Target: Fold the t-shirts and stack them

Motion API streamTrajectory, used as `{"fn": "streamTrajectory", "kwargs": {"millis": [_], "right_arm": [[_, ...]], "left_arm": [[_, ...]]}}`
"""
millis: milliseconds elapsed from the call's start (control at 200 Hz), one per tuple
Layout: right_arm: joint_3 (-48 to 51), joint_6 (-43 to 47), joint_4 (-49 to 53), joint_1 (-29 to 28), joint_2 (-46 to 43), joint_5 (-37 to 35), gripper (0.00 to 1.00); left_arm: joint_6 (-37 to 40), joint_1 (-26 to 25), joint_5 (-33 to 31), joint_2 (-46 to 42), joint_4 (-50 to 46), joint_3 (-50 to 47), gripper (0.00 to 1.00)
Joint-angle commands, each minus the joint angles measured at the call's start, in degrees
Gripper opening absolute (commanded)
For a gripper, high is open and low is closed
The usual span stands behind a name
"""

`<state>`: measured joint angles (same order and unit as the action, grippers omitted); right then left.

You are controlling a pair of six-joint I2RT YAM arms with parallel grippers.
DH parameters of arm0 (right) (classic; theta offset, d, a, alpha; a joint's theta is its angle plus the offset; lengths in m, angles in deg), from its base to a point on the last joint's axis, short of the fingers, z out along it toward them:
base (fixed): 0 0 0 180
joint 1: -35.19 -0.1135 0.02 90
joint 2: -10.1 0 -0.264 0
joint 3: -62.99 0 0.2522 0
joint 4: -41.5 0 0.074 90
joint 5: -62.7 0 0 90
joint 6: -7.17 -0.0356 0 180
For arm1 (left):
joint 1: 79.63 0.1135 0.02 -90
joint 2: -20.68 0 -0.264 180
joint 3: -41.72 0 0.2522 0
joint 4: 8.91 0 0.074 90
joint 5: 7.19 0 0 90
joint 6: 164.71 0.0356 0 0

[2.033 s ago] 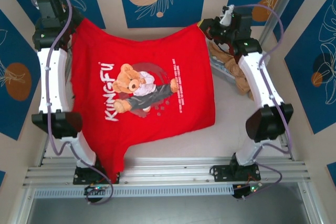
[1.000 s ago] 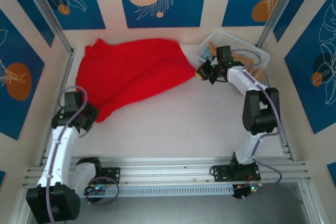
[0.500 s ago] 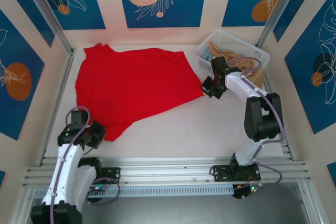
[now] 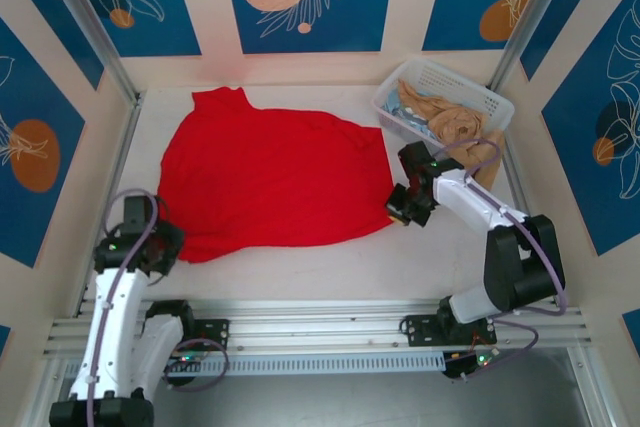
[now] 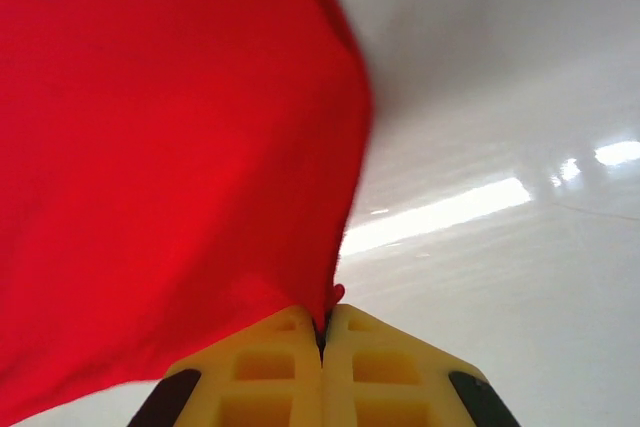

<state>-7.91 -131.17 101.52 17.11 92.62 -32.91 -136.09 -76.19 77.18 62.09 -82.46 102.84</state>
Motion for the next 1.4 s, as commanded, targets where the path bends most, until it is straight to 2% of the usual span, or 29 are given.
{"fn": "streamTrajectory", "kwargs": {"millis": [0,100,255,375,485,560,785,855,985,1075,1170,1285,1395], "right_arm": [[-9.82,3.61,-3.83,-3.57,-8.94,-3.77,0.00],[-15.03,4.14,-5.95,-4.97,-14.54,-8.58,0.00],[-20.13,3.91,-10.05,-7.39,-23.19,-13.43,0.00],[-26.86,3.58,-8.47,-8.02,-22.65,-12.94,0.00],[-31.77,3.32,-8.21,-7.42,-17.19,-10.02,0.00],[-33.74,2.51,-9.63,-5.49,-11.86,-6.60,0.00],[-41.82,-0.56,-19.54,2.77,6.78,7.06,0.00],[-48.81,-0.20,-19.14,4.63,13.09,11.29,0.00],[-66.21,1.16,-10.31,6.69,23.96,14.62,0.00],[-74.60,1.43,-8.56,8.19,28.01,15.88,0.00],[-80.00,0.91,-8.41,9.74,30.05,16.23,0.00],[-82.78,-0.66,-9.77,11.87,30.68,17.39,0.00],[-83.09,-1.53,-10.16,13.12,30.53,18.26,0.00]], "left_arm": [[3.12,-0.48,-16.48,1.39,1.16,17.99,0.00],[8.44,-0.47,-21.01,6.46,2.18,34.37,0.00],[13.02,-0.45,-22.06,8.76,8.23,50.07,0.00],[18.02,-0.48,-20.08,14.97,11.51,62.94,0.00],[19.59,-0.45,-14.57,24.61,11.71,72.55,0.00],[19.37,-0.32,-11.78,32.94,8.35,78.47,0.00],[22.83,2.26,-0.28,51.34,15.34,84.98,0.00],[22.85,4.16,3.91,55.71,16.60,89.56,0.00],[20.53,8.49,11.79,62.12,17.87,101.01,0.00],[18.10,10.86,15.66,63.62,20.07,106.80,0.00],[15.58,12.52,17.20,61.34,23.02,107.51,0.00],[14.11,12.82,17.57,56.95,24.10,107.42,0.00],[15.62,12.73,15.81,51.17,19.02,105.38,0.00]]}}
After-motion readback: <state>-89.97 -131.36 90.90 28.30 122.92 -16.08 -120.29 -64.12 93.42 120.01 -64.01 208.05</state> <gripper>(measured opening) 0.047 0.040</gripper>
